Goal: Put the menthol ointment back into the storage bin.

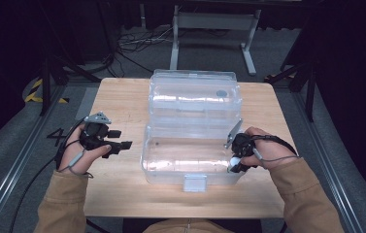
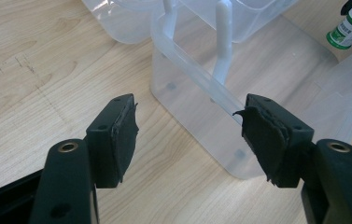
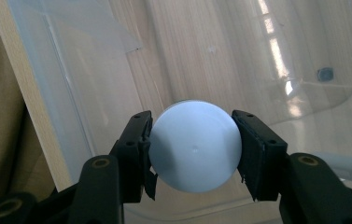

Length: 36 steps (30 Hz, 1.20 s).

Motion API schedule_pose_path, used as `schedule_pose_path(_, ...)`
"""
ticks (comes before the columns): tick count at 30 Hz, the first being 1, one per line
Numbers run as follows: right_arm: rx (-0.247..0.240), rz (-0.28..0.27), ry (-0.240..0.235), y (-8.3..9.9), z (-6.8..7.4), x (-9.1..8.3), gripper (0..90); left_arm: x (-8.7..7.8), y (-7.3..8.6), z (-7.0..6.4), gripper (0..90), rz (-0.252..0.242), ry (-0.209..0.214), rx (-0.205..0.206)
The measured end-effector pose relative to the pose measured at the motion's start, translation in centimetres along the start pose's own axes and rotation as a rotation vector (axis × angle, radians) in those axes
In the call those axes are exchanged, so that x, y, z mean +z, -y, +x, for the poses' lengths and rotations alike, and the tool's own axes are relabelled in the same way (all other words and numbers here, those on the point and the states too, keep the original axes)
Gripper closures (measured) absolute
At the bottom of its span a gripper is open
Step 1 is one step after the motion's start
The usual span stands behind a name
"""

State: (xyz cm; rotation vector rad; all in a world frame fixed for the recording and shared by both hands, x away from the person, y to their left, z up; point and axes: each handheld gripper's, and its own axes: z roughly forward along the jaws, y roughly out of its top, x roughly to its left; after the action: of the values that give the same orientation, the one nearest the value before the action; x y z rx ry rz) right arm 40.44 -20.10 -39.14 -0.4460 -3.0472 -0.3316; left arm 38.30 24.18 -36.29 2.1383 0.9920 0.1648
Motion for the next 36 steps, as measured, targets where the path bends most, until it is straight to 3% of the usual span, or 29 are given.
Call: schedule_pose_path(36,-0.024,0.062,0.011,-0.6,0.0,1.4,50.4,0.1,0.1,0.0,35.7,0.015,0.004,-0.004)
